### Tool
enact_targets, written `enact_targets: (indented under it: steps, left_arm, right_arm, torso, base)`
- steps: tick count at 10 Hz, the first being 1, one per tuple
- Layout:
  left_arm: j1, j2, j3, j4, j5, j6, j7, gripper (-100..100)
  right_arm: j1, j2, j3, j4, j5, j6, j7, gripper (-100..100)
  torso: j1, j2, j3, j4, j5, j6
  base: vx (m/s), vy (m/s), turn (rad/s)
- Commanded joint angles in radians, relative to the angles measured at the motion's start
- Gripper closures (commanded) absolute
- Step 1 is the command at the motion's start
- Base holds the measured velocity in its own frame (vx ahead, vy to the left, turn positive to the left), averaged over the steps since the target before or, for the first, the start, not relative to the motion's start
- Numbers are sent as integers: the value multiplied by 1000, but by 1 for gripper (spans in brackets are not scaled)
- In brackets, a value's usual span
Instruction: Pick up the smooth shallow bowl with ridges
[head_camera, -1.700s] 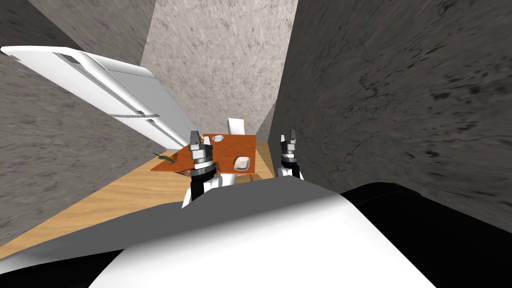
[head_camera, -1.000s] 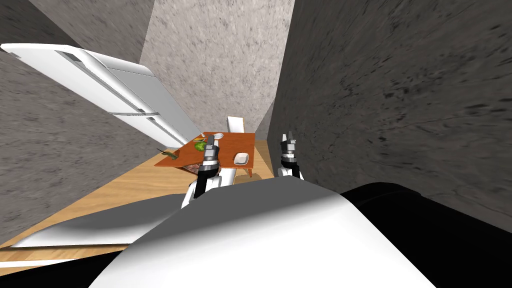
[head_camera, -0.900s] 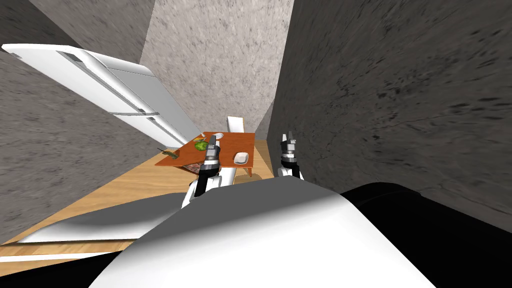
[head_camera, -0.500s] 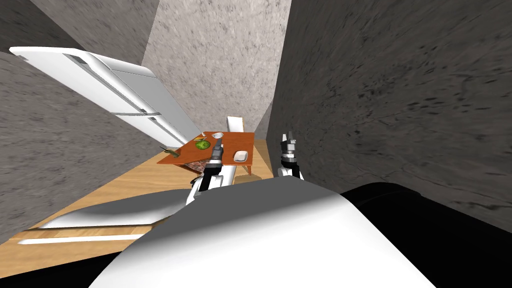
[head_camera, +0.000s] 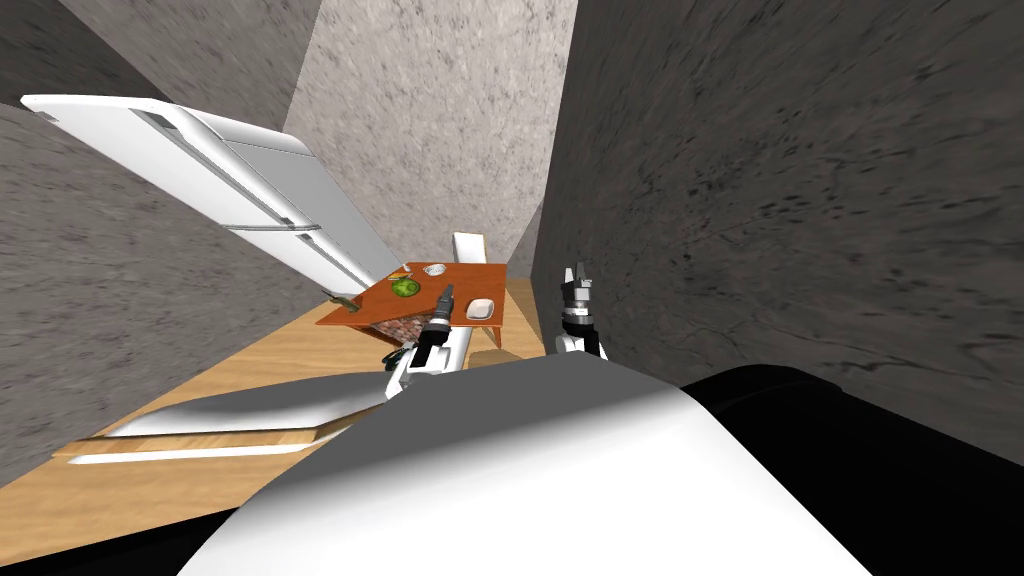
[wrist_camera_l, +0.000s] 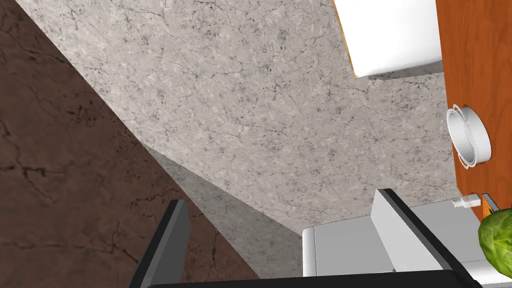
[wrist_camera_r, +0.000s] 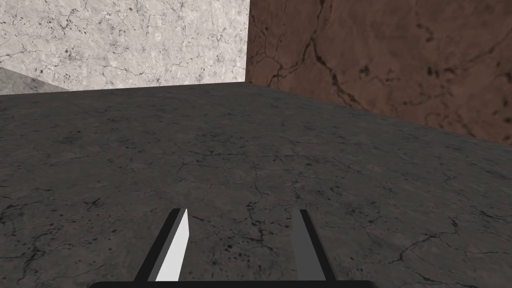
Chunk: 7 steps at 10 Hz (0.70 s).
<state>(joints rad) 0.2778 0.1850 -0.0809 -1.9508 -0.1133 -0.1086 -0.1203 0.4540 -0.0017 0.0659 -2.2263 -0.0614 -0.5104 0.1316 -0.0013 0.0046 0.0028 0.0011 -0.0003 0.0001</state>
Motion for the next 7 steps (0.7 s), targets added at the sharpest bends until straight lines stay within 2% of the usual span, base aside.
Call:
enact_targets:
  steps: [1, 2, 3, 4, 5, 7]
  left_arm:
    - [-8, 10, 1, 22, 4, 39, 2, -100]
    - [-27, 12, -1, 63, 6, 73, 1, -100]
    - [-27, 12, -1, 64, 6, 75, 1, -100]
    - [-46, 13, -3, 106, 7, 111, 1, -100]
    - [-46, 13, -3, 106, 7, 111, 1, -100]
    - [-83, 15, -5, 172, 10, 173, 2, -100]
  right_arm:
    - [0, 0, 0, 0, 0, 0, 0, 0]
    - [0, 0, 0, 0, 0, 0, 0, 0]
    - [0, 0, 0, 0, 0, 0, 0, 0]
    - [0, 0, 0, 0, 0, 0, 0, 0]
    - [0, 0, 0, 0, 0, 0, 0, 0]
    - [0, 0, 0, 0, 0, 0, 0, 0]
  torso:
    - [0, 0, 0, 0, 0, 0]
    - [1, -1, 0, 0, 0, 0]
    - [1, -1, -1, 0, 0, 0]
    - [1, -3, -1, 0, 0, 0]
    - [1, -3, -2, -1, 0, 0]
    - [1, -3, -2, -1, 0, 0]
  base:
    - [-60, -14, -11]
    - [-47, -13, -9]
    - [-32, -6, -3]
    - [-29, -8, -11]
    - [-26, -8, -3]
    - [-33, -9, -10]
